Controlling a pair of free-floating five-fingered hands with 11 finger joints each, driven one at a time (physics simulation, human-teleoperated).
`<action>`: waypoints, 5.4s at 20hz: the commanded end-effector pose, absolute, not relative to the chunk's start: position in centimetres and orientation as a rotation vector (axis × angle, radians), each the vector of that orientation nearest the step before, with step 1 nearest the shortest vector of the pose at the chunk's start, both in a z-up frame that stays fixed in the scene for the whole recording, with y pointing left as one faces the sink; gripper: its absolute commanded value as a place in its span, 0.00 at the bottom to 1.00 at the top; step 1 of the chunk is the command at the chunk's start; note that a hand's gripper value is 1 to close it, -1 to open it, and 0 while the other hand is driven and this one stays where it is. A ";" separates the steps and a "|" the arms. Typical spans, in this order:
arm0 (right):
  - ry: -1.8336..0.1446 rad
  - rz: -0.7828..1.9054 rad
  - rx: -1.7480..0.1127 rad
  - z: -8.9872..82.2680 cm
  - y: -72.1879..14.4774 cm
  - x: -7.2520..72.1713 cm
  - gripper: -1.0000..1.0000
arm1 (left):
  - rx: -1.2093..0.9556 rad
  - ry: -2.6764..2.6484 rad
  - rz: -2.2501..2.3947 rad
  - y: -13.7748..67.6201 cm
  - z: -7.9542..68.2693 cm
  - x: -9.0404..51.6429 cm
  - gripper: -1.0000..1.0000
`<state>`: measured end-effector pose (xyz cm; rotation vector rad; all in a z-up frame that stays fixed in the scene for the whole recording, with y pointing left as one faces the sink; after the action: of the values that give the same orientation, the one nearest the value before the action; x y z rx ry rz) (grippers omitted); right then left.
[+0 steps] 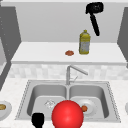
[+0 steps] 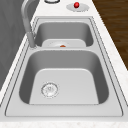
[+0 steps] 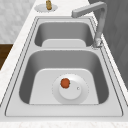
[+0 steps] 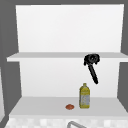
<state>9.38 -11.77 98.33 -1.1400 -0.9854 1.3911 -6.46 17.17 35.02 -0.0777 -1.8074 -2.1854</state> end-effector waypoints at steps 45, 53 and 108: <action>-1.090 1.787 -0.543 88.7 -11.5 31.1 0.00 | -0.078 -1.807 -2.185 17.2 35.0 -6.5 0.50; -1.070 1.789 -0.447 87.8 -13.1 33.2 0.00 | -0.078 -1.807 -2.185 17.2 35.0 -6.5 0.50; -1.090 1.766 -0.363 81.1 -15.3 46.7 0.00 | -0.078 -1.807 -2.185 17.2 35.0 -6.5 0.50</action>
<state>47.93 -15.27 81.10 -0.3533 -1.0980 1.7849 -6.46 17.17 35.02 -0.0777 -1.8074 -2.1854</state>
